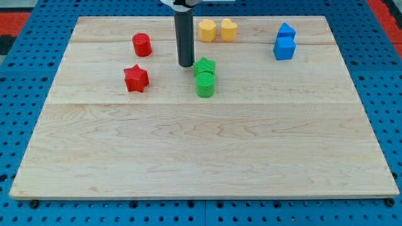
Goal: Push the red blocks to the left center of the board
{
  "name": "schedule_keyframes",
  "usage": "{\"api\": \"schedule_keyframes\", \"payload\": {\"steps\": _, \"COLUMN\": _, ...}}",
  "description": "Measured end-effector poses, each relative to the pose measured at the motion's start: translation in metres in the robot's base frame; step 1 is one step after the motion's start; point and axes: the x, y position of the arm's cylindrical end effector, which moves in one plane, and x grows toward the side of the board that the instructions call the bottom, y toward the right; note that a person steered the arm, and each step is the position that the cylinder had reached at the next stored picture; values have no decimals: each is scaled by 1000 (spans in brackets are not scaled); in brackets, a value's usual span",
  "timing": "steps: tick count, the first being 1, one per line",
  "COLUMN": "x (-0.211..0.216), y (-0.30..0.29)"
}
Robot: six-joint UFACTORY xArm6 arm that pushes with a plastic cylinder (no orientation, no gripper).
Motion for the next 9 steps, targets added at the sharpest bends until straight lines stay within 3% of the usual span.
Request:
{"api": "schedule_keyframes", "payload": {"steps": 2, "x": -8, "y": -31}}
{"api": "schedule_keyframes", "payload": {"steps": 5, "x": -84, "y": -72}}
{"api": "schedule_keyframes", "payload": {"steps": 7, "x": -51, "y": -99}}
{"api": "schedule_keyframes", "payload": {"steps": 9, "x": -46, "y": -100}}
